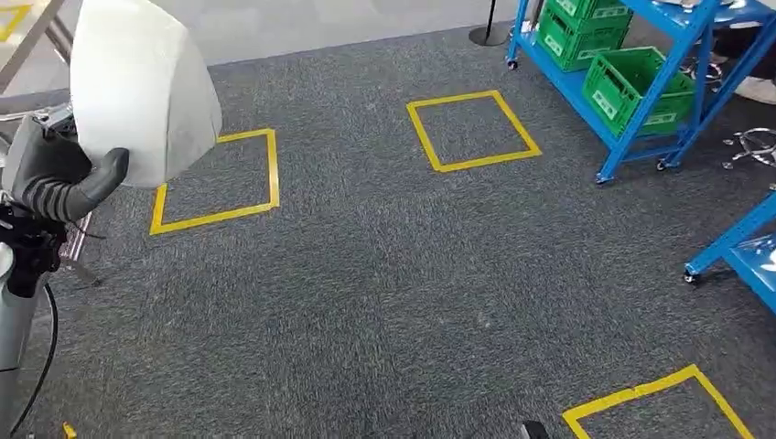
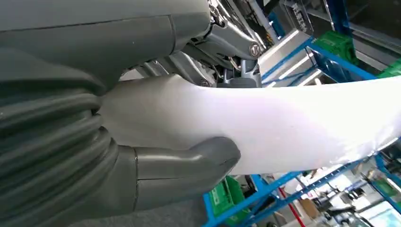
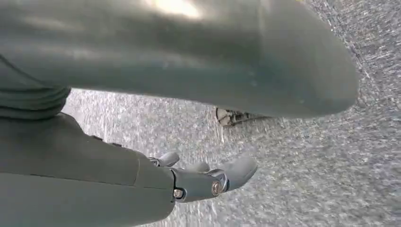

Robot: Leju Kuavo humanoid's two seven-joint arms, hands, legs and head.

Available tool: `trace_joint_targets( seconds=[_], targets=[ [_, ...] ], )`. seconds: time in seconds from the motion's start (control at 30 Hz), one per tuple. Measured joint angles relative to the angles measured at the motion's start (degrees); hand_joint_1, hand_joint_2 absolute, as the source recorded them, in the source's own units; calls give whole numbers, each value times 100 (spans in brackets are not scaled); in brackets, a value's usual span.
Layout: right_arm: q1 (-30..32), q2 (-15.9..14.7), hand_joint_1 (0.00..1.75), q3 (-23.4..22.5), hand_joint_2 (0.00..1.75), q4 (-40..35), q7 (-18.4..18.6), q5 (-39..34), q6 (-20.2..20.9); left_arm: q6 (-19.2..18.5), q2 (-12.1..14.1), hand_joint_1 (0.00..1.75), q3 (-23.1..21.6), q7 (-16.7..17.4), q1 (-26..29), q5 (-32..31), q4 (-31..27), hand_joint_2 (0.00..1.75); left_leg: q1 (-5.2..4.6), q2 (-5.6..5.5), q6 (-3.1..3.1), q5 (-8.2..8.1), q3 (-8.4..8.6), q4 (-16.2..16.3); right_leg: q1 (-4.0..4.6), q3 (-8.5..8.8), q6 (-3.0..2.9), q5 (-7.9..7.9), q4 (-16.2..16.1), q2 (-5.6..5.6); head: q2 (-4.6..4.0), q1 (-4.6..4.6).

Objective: Take the parts from the cabinet and place them on the table.

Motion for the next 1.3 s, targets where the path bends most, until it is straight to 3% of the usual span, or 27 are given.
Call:
trace_joint_targets(
  seconds=[0.07,0.1,0.13,0.17,0.23,0.27,0.3,0.43,0.5,0.57,0.6,0.63,0.67,0.73,0.77,0.8,0.9,0.93,0.97,1.0,1.03,1.1,1.13,1.17,1.23,1.27,1.3],
  targets=[
    [23,-2,0,-4,0,0,0,15,0,11,-11,175,-20,0,-1,2,13,175,13,157,-40,-408,-396,875,24,-2,-20,-13,0,-143,0,0],
    [24,-2,0,-4,0,0,0,15,2,18,-11,175,-33,0,7,0,28,175,15,175,-49,-513,-550,1208,34,-6,-26,-18,2,-217,0,-2],
    [23,0,0,-4,0,0,0,20,2,28,-11,175,-39,0,14,0,44,175,16,185,-50,-479,-574,1265,38,-5,-27,-20,2,-286,2,0],
    [18,0,0,-4,0,0,0,22,2,33,-11,175,-44,0,15,0,52,175,16,200,-43,-319,-454,1050,40,-3,-27,-30,3,-361,2,0],
    [10,0,0,-4,0,0,0,22,2,35,-11,175,-44,0,10,0,55,175,9,343,-13,113,60,121,42,26,-6,-51,3,-488,2,0],
    [8,0,0,-4,0,0,0,22,2,37,-13,175,-44,0,-1,0,55,175,-21,717,19,200,346,-406,60,57,24,-72,5,-547,2,-2],
    [6,0,0,-4,0,0,0,22,2,42,-20,175,-46,0,-10,0,52,175,-70,799,75,178,408,-459,100,58,64,-101,22,-600,2,7],
    [-19,2,0,-4,0,0,35,22,-2,50,-26,175,-50,2,-41,-2,52,175,-57,457,209,245,353,-501,93,109,181,-128,-2,-833,0,15],
    [-26,4,0,-7,0,0,35,20,-9,50,-70,175,-57,11,-113,-4,50,175,-19,337,267,276,358,-527,37,-66,240,-384,388,-187,0,22],
    [-3,7,0,-7,0,0,42,15,-11,50,-142,175,-66,18,-130,-2,68,175,-21,191,301,281,341,-526,30,-508,262,-794,1297,-31,2,42],
    [7,7,0,-7,0,0,46,15,-13,50,-160,175,-74,22,-127,-2,77,175,-23,98,301,281,329,-515,33,-704,265,-902,1665,-20,2,42],
    [8,7,0,-7,0,0,48,15,-15,50,-186,175,-83,33,-124,-2,87,175,-23,16,300,281,322,-498,34,-799,263,-876,1806,-10,2,48],
    [5,7,0,-7,0,0,46,15,-15,50,-195,175,-96,35,-123,-2,94,175,-19,-76,298,280,320,-480,29,-749,250,-697,1637,-1,0,50],
    [1,4,0,-7,0,0,35,22,-9,55,-197,175,-105,42,-128,-2,94,175,-11,-235,269,271,319,-441,3,-322,236,-151,692,91,0,52],
    [3,4,0,-7,0,0,35,24,-4,59,-210,175,-105,42,-130,-2,94,175,-2,-291,246,261,309,-421,-21,-96,226,19,215,303,2,52],
    [1,4,0,-7,0,0,35,30,-2,61,-221,175,-105,39,-135,0,92,175,-28,-347,196,257,275,-399,-25,-64,249,-89,115,508,0,50],
    [-5,4,0,-7,0,0,37,31,2,68,-208,175,-111,52,-132,2,92,175,23,-545,68,321,234,-466,43,-67,157,-54,96,287,0,55],
    [-10,7,0,-7,0,0,35,31,2,68,-199,175,-118,55,-130,2,92,175,17,-616,18,339,202,-483,0,-18,97,-12,31,207,0,50],
    [-22,22,0,-7,0,0,37,31,2,68,-184,175,-116,53,-119,2,92,175,14,-419,18,303,185,-417,-10,5,45,27,-19,110,2,44],
    [-17,17,0,-11,0,0,33,31,0,68,-166,175,-120,57,-143,2,94,175,-17,-97,3,147,89,-220,-2,16,9,37,-47,74,2,-2],
    [-5,17,0,-13,0,0,35,31,0,70,-168,175,-125,50,-151,4,92,175,-12,71,-22,-62,-76,146,13,17,2,42,-48,3,0,0],
    [9,17,0,-20,0,0,37,31,0,70,-170,175,-140,57,-103,4,96,175,5,176,-50,-402,-466,978,34,15,-15,27,-43,-136,2,0],
    [8,17,0,-22,0,0,39,31,0,70,-170,175,-140,57,-74,4,101,175,6,185,-55,-446,-584,1212,39,11,-19,21,-41,-218,0,-2],
    [7,17,0,-22,0,0,39,31,0,70,-170,175,-140,57,-55,4,105,175,6,192,-54,-354,-547,1140,41,14,-18,12,-41,-287,0,-2],
    [-1,20,0,-22,0,0,42,31,-2,70,-168,175,-140,63,-58,4,103,175,2,276,-36,81,-125,351,43,29,-5,-13,-28,-427,0,-2],
    [-1,20,0,-22,0,0,42,31,-2,70,-168,175,-140,68,-62,4,92,175,-4,432,-15,287,184,-193,43,50,13,-33,-24,-497,0,-2],
    [1,17,0,-22,0,0,42,31,-2,70,-168,175,-138,68,-63,7,79,175,-73,656,34,214,307,-468,76,68,46,-57,-19,-548,2,-2]
  ],
)
